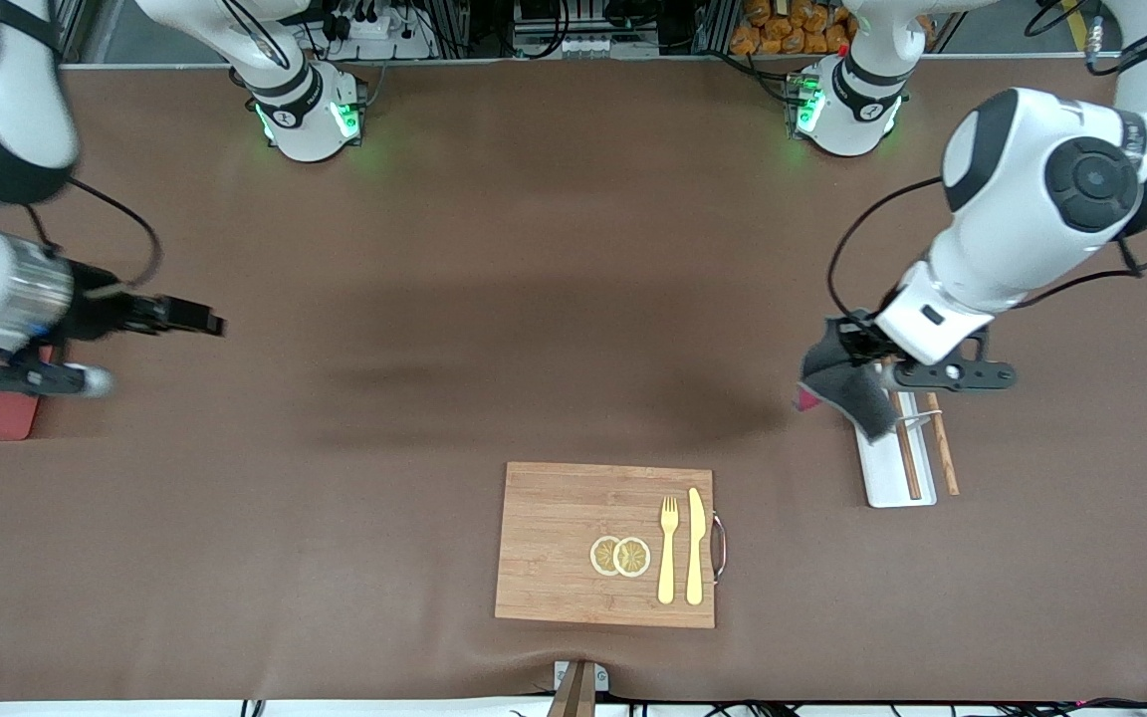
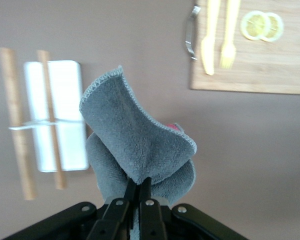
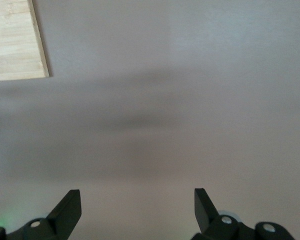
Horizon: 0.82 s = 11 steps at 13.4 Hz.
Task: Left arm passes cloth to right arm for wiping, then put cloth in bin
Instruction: 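Lift the cloth with the left gripper while the right gripper reaches over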
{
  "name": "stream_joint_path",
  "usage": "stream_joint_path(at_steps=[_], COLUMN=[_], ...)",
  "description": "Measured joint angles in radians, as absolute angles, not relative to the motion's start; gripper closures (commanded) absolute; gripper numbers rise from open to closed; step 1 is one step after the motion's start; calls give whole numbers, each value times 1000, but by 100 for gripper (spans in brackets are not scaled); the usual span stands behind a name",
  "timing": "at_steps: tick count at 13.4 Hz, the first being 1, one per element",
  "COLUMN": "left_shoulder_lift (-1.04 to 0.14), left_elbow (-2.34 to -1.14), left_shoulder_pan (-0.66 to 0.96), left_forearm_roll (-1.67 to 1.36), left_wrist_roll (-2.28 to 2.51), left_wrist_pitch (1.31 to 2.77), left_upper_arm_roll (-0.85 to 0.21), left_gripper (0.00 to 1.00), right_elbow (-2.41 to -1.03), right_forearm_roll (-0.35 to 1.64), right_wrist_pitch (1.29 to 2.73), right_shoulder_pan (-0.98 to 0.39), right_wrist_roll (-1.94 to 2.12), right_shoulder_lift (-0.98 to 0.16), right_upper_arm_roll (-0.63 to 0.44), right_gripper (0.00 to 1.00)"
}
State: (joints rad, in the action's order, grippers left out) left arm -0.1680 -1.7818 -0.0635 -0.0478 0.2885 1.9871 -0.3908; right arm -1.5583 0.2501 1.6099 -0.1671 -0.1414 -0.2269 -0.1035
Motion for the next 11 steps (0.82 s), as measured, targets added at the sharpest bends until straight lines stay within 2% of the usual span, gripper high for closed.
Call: stream_joint_path(at_steps=[6,11], left_shoulder_lift=[-266,-387], left_elbow=[-1674,-1589], left_shoulder_pan=[63,216], left_forearm_roll=[-115,-140], left_wrist_roll=[533,711], left_wrist_pitch=[2007,2163], left_upper_arm_roll=[-428,-432], left_gripper=[100,100], right_elbow=[-1549,-1530], right_forearm_roll=[441,613], right_wrist_pitch=[1693,1887], right_shoulder_pan=[-275,-356], right_wrist_roll=[-404,-562], right_shoulder_lift=[-314,-414], right_upper_arm_roll=[-102,-102], right_gripper=[0,0])
